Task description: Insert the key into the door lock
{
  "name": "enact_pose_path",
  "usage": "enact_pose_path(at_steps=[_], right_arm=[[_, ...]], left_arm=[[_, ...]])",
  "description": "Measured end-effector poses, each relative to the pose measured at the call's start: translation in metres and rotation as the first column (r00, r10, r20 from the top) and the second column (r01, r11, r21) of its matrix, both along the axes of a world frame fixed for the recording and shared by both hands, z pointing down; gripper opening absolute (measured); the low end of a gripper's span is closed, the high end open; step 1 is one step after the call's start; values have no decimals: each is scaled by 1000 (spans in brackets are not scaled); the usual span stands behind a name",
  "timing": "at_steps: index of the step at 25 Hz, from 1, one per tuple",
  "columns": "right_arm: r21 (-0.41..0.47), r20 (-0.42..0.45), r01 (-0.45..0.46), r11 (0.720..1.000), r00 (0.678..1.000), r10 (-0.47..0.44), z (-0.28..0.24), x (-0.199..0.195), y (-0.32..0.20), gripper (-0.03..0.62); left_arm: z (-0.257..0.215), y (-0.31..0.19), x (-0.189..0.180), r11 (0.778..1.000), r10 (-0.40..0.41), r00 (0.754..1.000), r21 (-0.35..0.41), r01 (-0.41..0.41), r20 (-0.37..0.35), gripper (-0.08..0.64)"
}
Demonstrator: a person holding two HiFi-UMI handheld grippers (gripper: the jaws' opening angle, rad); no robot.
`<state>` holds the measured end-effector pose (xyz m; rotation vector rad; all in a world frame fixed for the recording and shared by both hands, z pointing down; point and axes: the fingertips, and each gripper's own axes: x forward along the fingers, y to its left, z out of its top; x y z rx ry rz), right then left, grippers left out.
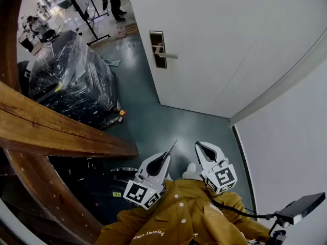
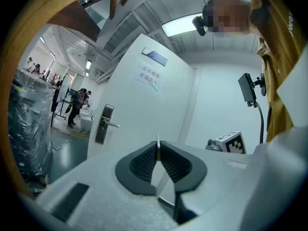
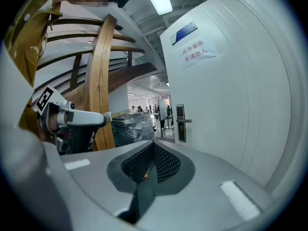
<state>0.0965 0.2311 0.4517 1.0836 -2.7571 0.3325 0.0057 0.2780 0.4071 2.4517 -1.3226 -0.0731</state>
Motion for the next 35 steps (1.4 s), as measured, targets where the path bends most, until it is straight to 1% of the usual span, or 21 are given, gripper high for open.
enact_pose_path(at_steps=[10, 16, 19, 25, 28, 32, 35], right_arm=[[6, 4, 22, 1000, 1000, -22, 0, -8, -7, 6], [-12, 48, 42, 999, 998, -41, -3, -19, -7, 8], [-9, 43, 27, 1000, 999, -27, -3, -25, -6, 8], [-16, 43, -23, 1000, 999, 23, 2, -52, -2, 8], [-27, 34, -23, 999, 999, 24, 11, -63, 0, 8], [-54, 1, -34, 998, 999, 34, 20, -68, -4, 8], [-67, -6, -31, 997, 1000, 31, 29, -71, -21, 8]], left_arm=[[3, -5, -6, 1000, -11, 1000, -4, 11, 2, 26], [4, -2, -15, 1000, -23, 1000, -17, 23, -13, 26], [7, 4, -26, 999, -35, 999, -26, 35, -10, 26], [19, 11, -64, 998, -46, 999, -48, 45, -20, 26], [29, 9, -78, 997, -57, 998, -53, 56, -24, 26], [39, -1, -87, 995, -60, 996, -80, 55, -66, 26], [47, -18, -88, 994, -49, 996, -106, 41, -78, 26]])
